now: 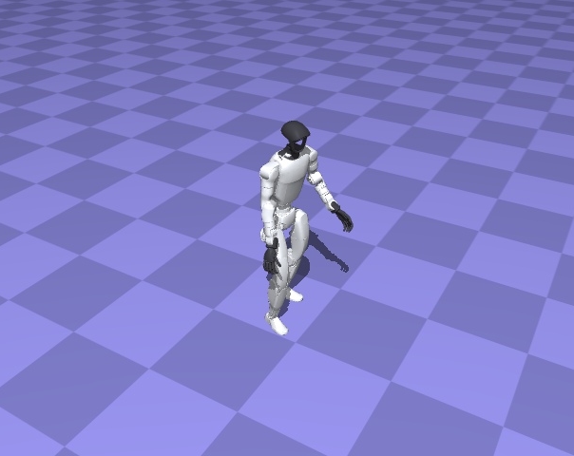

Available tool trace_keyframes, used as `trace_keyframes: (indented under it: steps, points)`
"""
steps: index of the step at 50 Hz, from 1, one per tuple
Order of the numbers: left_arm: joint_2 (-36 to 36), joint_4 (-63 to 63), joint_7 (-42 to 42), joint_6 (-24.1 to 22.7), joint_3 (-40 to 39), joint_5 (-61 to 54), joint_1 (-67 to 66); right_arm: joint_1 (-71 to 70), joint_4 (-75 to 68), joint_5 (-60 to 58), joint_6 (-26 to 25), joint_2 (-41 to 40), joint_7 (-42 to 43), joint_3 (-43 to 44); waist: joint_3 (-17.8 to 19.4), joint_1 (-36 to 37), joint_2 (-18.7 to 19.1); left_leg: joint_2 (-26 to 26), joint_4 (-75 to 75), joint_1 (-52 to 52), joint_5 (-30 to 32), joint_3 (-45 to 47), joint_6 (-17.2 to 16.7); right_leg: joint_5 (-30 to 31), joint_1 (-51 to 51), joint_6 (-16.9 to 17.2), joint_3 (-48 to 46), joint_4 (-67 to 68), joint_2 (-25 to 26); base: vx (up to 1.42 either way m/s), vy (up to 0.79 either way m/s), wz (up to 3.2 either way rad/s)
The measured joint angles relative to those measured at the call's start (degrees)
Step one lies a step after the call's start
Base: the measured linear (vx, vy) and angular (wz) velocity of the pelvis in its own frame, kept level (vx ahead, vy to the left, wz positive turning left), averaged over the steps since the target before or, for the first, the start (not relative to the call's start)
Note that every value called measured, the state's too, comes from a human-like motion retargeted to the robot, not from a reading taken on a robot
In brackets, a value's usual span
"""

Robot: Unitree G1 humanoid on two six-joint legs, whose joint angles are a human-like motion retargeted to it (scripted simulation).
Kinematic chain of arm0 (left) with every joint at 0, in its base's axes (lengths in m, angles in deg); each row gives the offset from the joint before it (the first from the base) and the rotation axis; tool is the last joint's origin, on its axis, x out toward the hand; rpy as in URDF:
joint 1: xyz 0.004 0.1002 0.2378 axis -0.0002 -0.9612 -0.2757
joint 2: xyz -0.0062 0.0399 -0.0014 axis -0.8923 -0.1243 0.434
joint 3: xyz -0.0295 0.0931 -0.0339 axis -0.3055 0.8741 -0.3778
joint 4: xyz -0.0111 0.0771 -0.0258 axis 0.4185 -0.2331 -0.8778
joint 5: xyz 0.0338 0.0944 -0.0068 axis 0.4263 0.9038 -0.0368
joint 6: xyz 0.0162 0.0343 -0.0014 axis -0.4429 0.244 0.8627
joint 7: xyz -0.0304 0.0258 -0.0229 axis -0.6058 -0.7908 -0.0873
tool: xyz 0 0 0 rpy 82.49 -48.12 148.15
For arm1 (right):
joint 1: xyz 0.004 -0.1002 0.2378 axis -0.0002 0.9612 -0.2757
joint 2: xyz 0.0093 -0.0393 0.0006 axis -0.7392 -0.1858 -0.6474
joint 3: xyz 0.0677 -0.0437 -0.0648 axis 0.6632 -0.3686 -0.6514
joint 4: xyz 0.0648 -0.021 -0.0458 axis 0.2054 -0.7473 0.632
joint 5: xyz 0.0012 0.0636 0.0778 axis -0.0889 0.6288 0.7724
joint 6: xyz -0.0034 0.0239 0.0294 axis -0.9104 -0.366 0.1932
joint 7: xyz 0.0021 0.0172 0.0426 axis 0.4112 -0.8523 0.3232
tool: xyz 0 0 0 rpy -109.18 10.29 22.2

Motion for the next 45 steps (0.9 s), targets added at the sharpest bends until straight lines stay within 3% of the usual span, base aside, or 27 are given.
trace_keyframes:
  steps: [2,5,7,8,10,12,15,19,22,25,27,30,33,35,37,40,42,45]
  points:
    - [-0.86,2.65,7.45,0.07,2.17,-7.67,2.22,0.12,-1.97,6.33,-2.65,0.37,-0.74,2.46,1.15,-2.38,-2.75,-2.96,-0.20,4.08,1.19,-1.67,2.04,2.83,4.47,2.77,-2.75,-15.96,-1.55,0.80,-0.27,0.35]
    - [-1.65,1.10,22.02,3.68,2.81,-9.20,3.47,-1.41,-2.61,11.76,-5.45,0.34,-6.71,3.91,3.30,-0.80,-7.06,-5.99,17.10,2.18,-1.93,0.18,7.93,5.24,6.78,2.39,3.75,-18.35,-3.42,0.72,-0.26,-0.60]
    - [0.55,-0.99,21.24,3.74,1.08,-12.22,1.53,-5.25,-1.18,13.68,-3.11,0.51,-6.11,3.43,5.28,1.23,-5.97,-3.32,37.34,-5.91,-1.79,2.95,8.83,0.90,6.40,-0.73,7.19,-13.30,-1.80,0.64,-0.17,-1.25]
    - [2.18,-2.32,16.97,3.51,0.08,-15.17,0.05,-8.02,-0.15,14.66,-1.10,0.45,-3.16,3.08,6.67,2.36,-4.99,-1.62,45.37,-9.37,-0.94,3.83,9.14,-1.52,6.21,-1.78,8.66,-10.80,-0.48,0.65,-0.14,-1.58]
    - [5.12,-6.71,8.38,3.82,-1.63,-13.92,-3.93,-13.30,2.68,13.03,2.29,-0.12,1.74,3.66,9.06,4.98,-4.02,0.24,55.86,-14.62,-1.50,5.06,10.04,-4.41,6.53,-2.00,12.10,-7.40,1.60,0.68,-0.13,-1.81]
    - [6.65,-13.08,4.73,6.60,-2.15,-7.22,-9.16,-16.06,7.09,8.86,3.74,-1.46,2.90,5.10,9.33,8.43,-5.03,-0.24,58.37,-18.67,-3.46,5.95,11.06,-4.49,7.87,-0.05,15.85,-7.40,2.27,0.72,-0.12,-1.89]
    - [5.94,-24.92,11.17,10.86,-0.22,7.24,-16.01,-16.19,16.16,2.00,3.18,-4.24,-2.53,6.36,6.97,15.41,-8.50,-0.96,52.98,-23.94,-3.84,8.39,12.36,-2.36,9.89,3.95,21.37,-10.85,1.99,0.76,-0.07,-1.81]
    - [3.31,-36.33,21.69,9.47,1.80,18.91,-24.21,-15.86,24.93,-3.14,5.00,-6.80,-10.59,0.45,4.37,24.69,-12.64,-1.31,29.83,-24.43,-1.59,10.48,10.68,1.73,13.49,8.06,27.51,-15.82,1.31,0.76,0.05,-1.77]
    - [1.47,-37.89,24.13,8.25,-3.52,18.37,-29.15,-17.15,29.52,-6.61,5.21,-7.10,-16.53,-3.11,4.23,31.00,-12.87,0.18,7.80,-21.26,1.70,8.51,7.11,3.01,16.88,9.54,32.29,-17.83,2.61,0.73,0.17,-1.85]
    - [0.04,-37.27,25.81,6.83,-10.42,10.21,-30.90,-18.34,31.97,-5.73,4.67,-6.66,-22.40,-4.61,5.99,34.20,-11.43,2.16,-5.20,-18.05,2.67,6.10,2.89,1.91,22.18,8.99,34.90,-18.33,3.65,0.71,0.26,-1.07]
    - [-1.06,-37.18,25.65,6.37,-11.60,5.71,-29.12,-17.91,31.76,-1.69,5.02,-6.20,-23.84,-4.79,7.84,33.30,-9.49,3.33,-5.38,-16.28,5.86,7.40,1.70,-0.19,24.57,5.78,33.57,-12.88,5.06,0.68,0.30,0.12]
    - [-2.56,-37.61,20.57,6.14,-8.31,8.44,-22.88,-13.86,30.27,2.73,7.00,-4.59,-21.62,-3.24,10.40,30.11,-6.35,3.88,2.20,-14.79,6.14,6.51,4.85,-2.26,20.02,2.23,27.19,11.92,7.38,0.64,0.30,0.80]
    - [-3.90,-37.83,8.95,9.42,-0.35,17.98,-11.17,-6.24,28.32,3.29,8.98,-2.07,-11.17,-1.44,12.22,26.38,-5.80,1.42,14.12,-16.72,-2.94,3.95,7.51,0.60,10.80,2.88,18.35,37.48,2.87,0.60,0.21,1.10]
    - [-4.32,-36.22,1.24,12.00,3.70,22.04,-2.64,-0.14,25.98,2.93,9.44,-0.48,-2.65,-1.70,12.76,23.95,-4.77,0.92,18.82,-16.11,-6.18,3.11,6.15,-1.53,7.62,0.44,11.86,46.84,-1.90,0.61,0.12,0.89]
    - [-4.06,-31.43,-4.46,11.91,5.39,21.38,4.42,6.70,23.93,-0.31,8.03,1.24,2.34,-1.06,10.80,21.14,-4.43,1.01,21.48,-16.10,-8.15,3.21,3.57,-4.45,3.21,-0.08,7.39,50.66,-5.93,0.62,0.05,0.46]
    - [-3.34,-19.48,-10.55,9.04,7.46,13.90,11.29,15.60,23.48,0.04,6.30,4.14,4.13,-0.52,5.95,15.57,-3.65,1.61,12.26,-11.16,-5.93,4.22,2.36,-6.02,-2.88,-0.13,5.10,42.61,-4.70,0.58,-0.05,-0.20]
    - [-3.72,-10.09,-13.38,5.30,8.31,10.96,12.07,22.02,26.91,3.94,7.47,7.41,0.95,1.33,1.71,10.03,-2.67,2.43,5.48,-7.70,-2.37,7.07,0.64,-5.53,-3.18,-0.59,3.59,26.87,-1.52,0.60,-0.11,-0.62]
    - [-5.19,0.34,-13.73,0.80,7.24,8.16,12.16,30.80,34.31,12.21,7.26,14.81,-9.10,7.93,-2.78,0.64,-2.41,0.93,-1.30,-1.97,2.75,11.88,-1.74,0.28,4.02,1.59,-3.34,-7.45,1.15,0.62,-0.18,-0.73]
